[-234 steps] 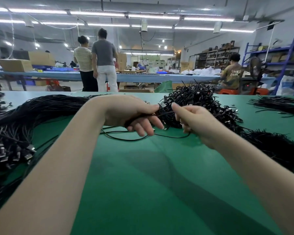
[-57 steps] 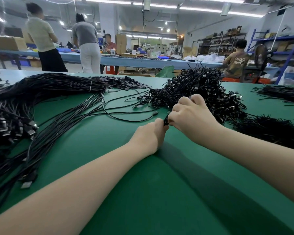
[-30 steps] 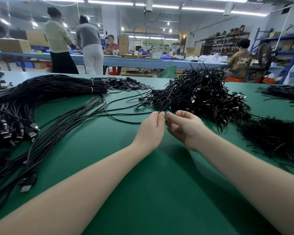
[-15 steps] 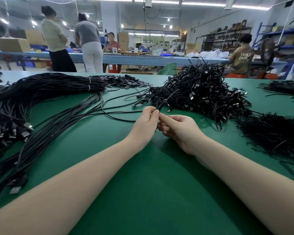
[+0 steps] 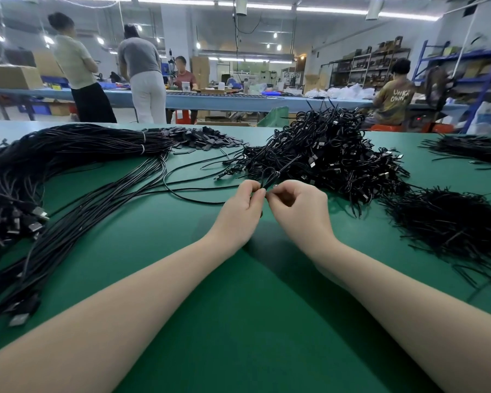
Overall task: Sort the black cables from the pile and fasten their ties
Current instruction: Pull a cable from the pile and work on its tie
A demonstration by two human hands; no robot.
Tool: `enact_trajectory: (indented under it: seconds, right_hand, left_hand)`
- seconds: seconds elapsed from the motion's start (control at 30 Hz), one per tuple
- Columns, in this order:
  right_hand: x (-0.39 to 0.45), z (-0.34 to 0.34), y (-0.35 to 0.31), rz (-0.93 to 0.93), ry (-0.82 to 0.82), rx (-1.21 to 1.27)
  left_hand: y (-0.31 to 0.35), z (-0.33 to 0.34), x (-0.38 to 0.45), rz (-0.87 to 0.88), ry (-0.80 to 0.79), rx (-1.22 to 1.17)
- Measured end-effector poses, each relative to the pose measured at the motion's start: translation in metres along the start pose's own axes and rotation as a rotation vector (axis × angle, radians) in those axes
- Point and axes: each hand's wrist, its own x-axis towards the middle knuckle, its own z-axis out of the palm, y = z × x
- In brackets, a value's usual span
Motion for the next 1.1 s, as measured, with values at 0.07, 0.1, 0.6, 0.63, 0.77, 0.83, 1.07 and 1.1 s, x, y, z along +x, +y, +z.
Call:
enact_trajectory:
  seconds: [0.07,0.1,0.6,0.63,0.77,0.83,1.07,1.1]
  right_hand:
    - [-0.001,-0.001,0.0,-0.046,-0.005,-0.046]
    - [0.0,-0.002,0.0,-0.041,-0.02,-0.044]
    - [-0.006,0.006,-0.006,0.241,-0.077,0.227]
    - [-0.007,0.006,-0.005,0.234,-0.079,0.224]
    - [-0.007,0.004,-0.004,0.212,-0.094,0.201]
    - [-0.006,0.002,-0.005,0.149,-0.095,0.139]
    - [-0.003,-0.003,-0.007,-0.076,-0.062,-0.051]
    - [-0.002,-0.004,-0.006,-0.092,-0.059,-0.067]
  left_hand:
    - [0.0,-0.001,-0.001,-0.002,0.016,0.026]
    - [0.0,-0.001,-0.001,-0.005,0.028,0.025]
    - [0.003,-0.004,0.002,-0.081,0.007,-0.206]
    - [0.003,-0.004,0.002,-0.089,0.004,-0.199]
    - [0.003,-0.004,0.002,-0.105,-0.004,-0.186]
    - [0.003,-0.005,0.002,-0.111,-0.011,-0.175]
    - [0.005,-0.005,0.001,-0.103,-0.026,-0.161]
    - [0.005,-0.005,0.001,-0.103,-0.027,-0.167]
